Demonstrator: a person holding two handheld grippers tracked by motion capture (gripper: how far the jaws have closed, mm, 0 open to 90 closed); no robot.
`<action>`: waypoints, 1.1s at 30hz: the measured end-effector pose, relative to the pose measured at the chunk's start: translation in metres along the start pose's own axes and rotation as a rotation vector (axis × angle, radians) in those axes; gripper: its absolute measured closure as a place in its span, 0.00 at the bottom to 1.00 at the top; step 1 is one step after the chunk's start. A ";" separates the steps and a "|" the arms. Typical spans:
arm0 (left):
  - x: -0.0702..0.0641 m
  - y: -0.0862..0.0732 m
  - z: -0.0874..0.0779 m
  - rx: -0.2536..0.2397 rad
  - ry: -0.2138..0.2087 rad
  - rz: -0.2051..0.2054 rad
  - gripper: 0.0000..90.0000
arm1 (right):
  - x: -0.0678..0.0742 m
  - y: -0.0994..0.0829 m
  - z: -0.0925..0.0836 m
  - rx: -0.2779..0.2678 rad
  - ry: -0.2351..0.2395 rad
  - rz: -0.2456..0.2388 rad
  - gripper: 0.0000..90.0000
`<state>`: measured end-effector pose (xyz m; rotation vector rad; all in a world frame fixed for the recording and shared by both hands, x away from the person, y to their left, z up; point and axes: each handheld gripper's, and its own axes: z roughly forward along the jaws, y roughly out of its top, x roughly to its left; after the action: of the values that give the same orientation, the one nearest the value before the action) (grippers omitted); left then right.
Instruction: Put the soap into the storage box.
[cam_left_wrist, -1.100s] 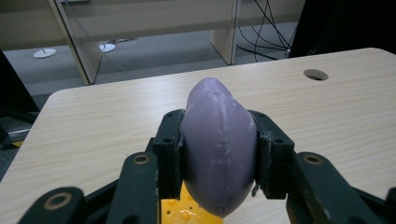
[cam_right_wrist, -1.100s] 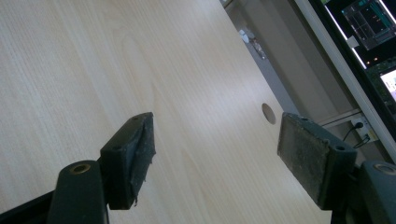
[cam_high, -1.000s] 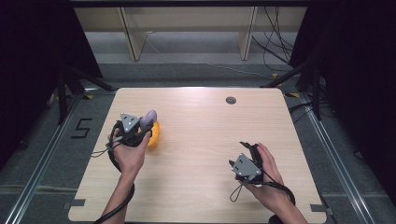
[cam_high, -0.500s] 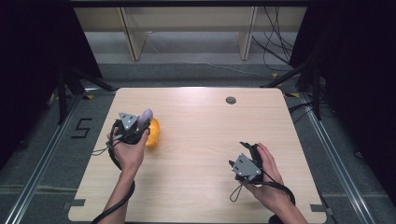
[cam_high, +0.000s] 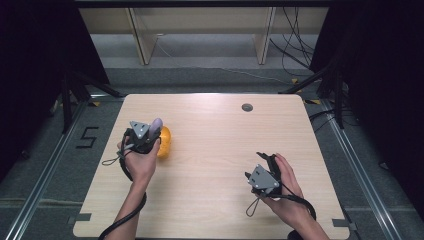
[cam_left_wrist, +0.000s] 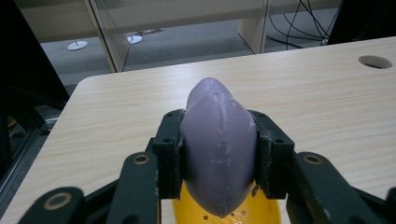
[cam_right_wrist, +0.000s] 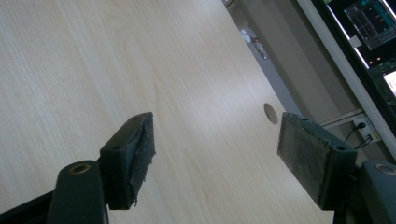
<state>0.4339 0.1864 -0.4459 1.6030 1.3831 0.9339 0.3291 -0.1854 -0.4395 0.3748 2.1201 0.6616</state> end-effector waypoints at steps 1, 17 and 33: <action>0.000 -0.001 0.001 0.002 0.004 0.000 0.65 | 0.000 0.000 0.000 0.001 -0.001 -0.002 0.31; -0.001 -0.013 0.013 0.010 0.032 0.004 0.65 | 0.000 0.000 0.000 -0.006 0.013 -0.004 0.31; -0.011 -0.023 0.020 0.024 0.044 0.018 0.65 | 0.001 0.000 0.000 0.002 0.015 0.007 0.31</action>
<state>0.4411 0.1751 -0.4755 1.6245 1.4170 0.9717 0.3289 -0.1849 -0.4405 0.3791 2.1350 0.6679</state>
